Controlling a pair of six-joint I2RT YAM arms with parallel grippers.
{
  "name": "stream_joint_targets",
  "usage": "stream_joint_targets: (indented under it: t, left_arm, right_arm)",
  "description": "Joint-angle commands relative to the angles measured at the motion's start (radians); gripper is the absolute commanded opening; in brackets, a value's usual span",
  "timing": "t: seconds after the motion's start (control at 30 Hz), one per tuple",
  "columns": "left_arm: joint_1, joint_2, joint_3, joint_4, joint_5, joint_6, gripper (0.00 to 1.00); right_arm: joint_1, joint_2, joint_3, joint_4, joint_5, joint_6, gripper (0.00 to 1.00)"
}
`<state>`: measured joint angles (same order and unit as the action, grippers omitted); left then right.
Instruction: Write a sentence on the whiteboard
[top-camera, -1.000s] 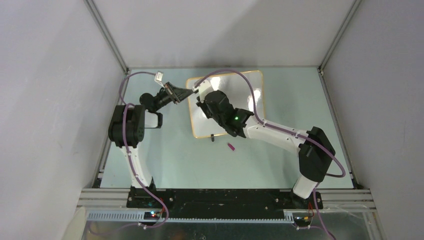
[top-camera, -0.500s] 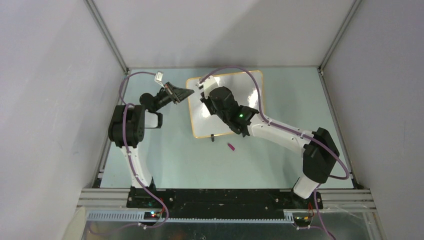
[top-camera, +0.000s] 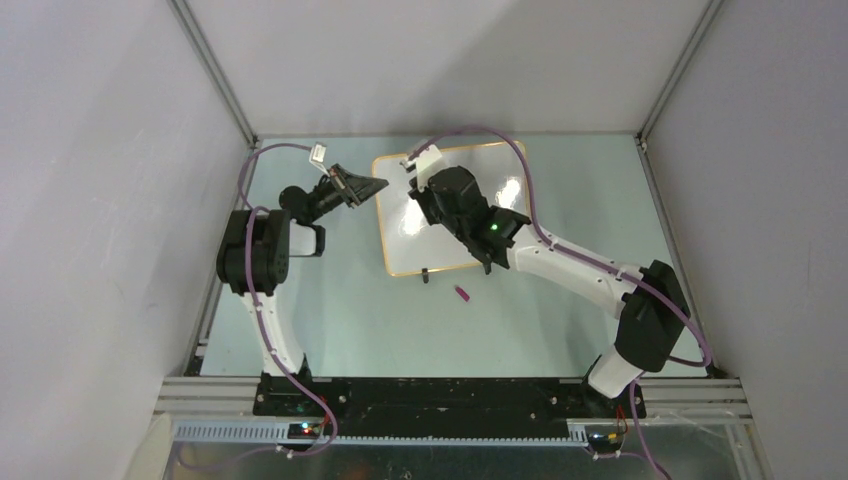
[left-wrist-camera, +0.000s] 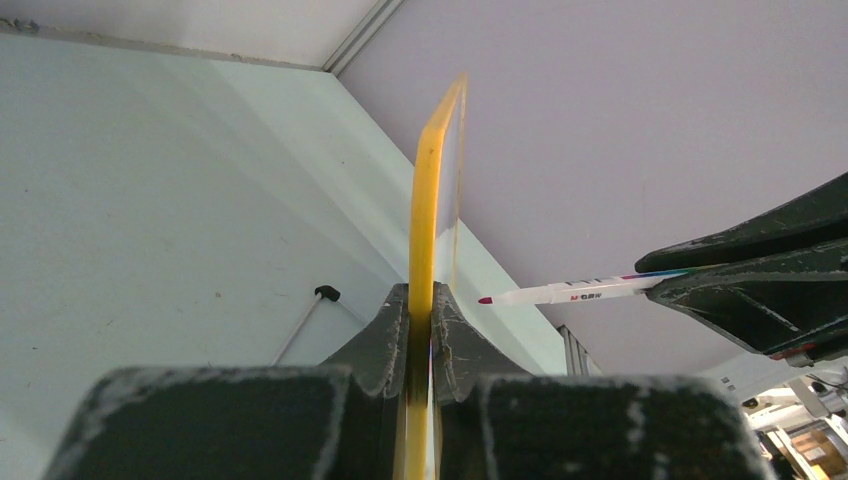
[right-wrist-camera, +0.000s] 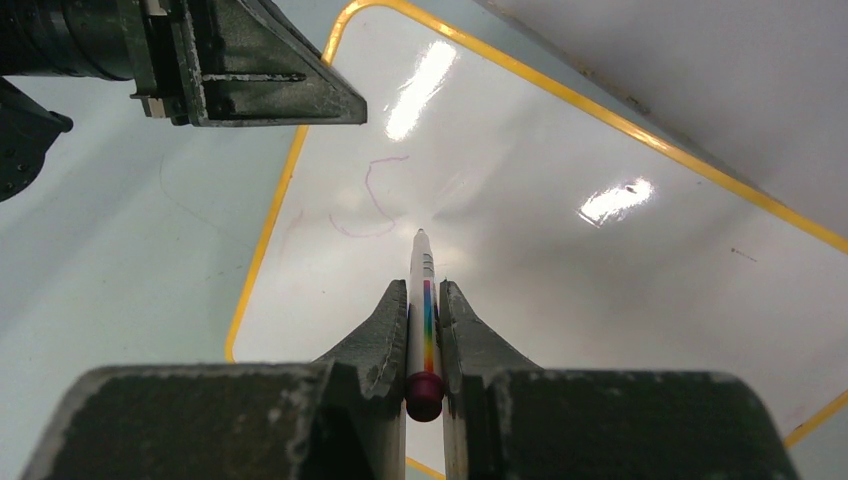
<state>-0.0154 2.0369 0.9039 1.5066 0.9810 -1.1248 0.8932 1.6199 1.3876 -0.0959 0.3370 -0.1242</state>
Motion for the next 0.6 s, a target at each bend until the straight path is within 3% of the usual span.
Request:
stream_joint_targets:
  t: [0.0, 0.57]
  left_arm:
    - [-0.023, 0.017, 0.003, 0.023, 0.071, 0.049, 0.00]
    - [-0.023, 0.020, 0.006, 0.023, 0.073, 0.047, 0.00]
  right_arm:
    - [-0.015, -0.026, 0.034, 0.001, -0.029, 0.003, 0.00]
    - [-0.015, 0.043, 0.070, -0.010, -0.034, -0.003, 0.00]
